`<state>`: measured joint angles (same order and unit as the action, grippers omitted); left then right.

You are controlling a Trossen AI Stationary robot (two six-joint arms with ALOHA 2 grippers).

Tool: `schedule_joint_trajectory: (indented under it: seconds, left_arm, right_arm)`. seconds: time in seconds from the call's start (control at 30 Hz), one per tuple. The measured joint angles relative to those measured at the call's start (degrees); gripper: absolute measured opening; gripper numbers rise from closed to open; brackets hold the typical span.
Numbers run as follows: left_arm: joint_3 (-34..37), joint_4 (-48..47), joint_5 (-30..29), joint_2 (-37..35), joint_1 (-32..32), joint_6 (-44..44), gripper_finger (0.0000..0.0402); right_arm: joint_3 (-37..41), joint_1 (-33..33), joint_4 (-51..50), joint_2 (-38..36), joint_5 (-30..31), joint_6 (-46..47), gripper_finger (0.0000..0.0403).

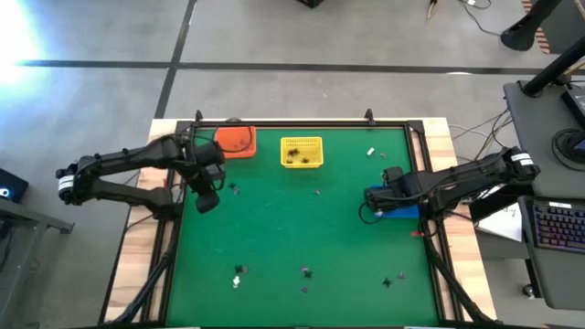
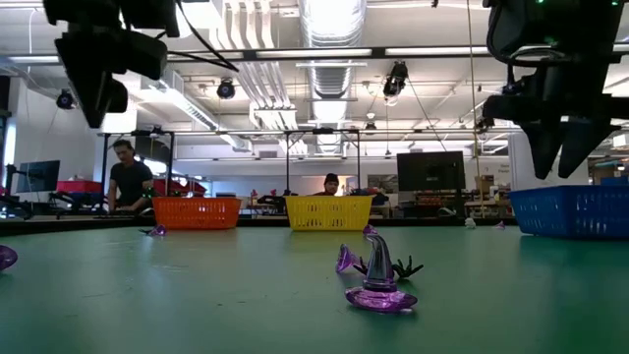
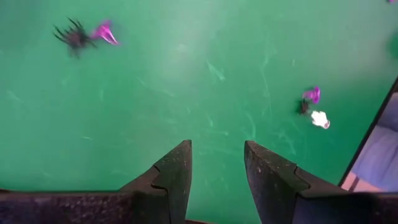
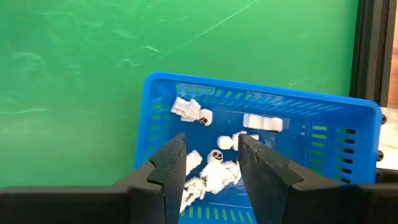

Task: Sort Halloween decoration
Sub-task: Put the violet skeleton toy into the orange basket

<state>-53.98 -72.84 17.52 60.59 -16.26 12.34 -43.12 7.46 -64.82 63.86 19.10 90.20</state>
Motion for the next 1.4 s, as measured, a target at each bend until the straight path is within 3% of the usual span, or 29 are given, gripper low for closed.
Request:
schedule_joint_trajectory:
  seconds: [0.37, 0.53, 0.8, 1.0, 1.4]
  left_arm:
    - [9.0, 10.8, 0.1, -2.0, 16.9, 13.5, 0.0129]
    - [9.8, 15.6, 0.0, -1.8, 21.6, 19.1, 0.0129]
    - [9.9, 20.9, -3.4, -0.9, 23.5, 18.2, 0.0129]
    - [9.9, 23.1, -3.5, -0.3, 23.9, 18.2, 0.0129]
    - [9.9, 29.3, -6.6, 7.2, 28.5, 23.1, 0.0129]
  right_arm:
    - [-6.2, 0.0, 0.5, 0.0, 0.7, -2.8, 0.0134]
    - [-9.7, 0.0, 0.7, 0.0, 5.7, -3.2, 0.0139]
    - [-13.4, 0.0, 0.8, 0.0, 10.9, -0.8, 0.0137]
    - [-15.6, 0.0, 0.8, 0.0, 11.1, 1.1, 0.0137]
    - [-17.5, 0.0, 0.1, 0.0, 11.1, -6.1, 0.0137]
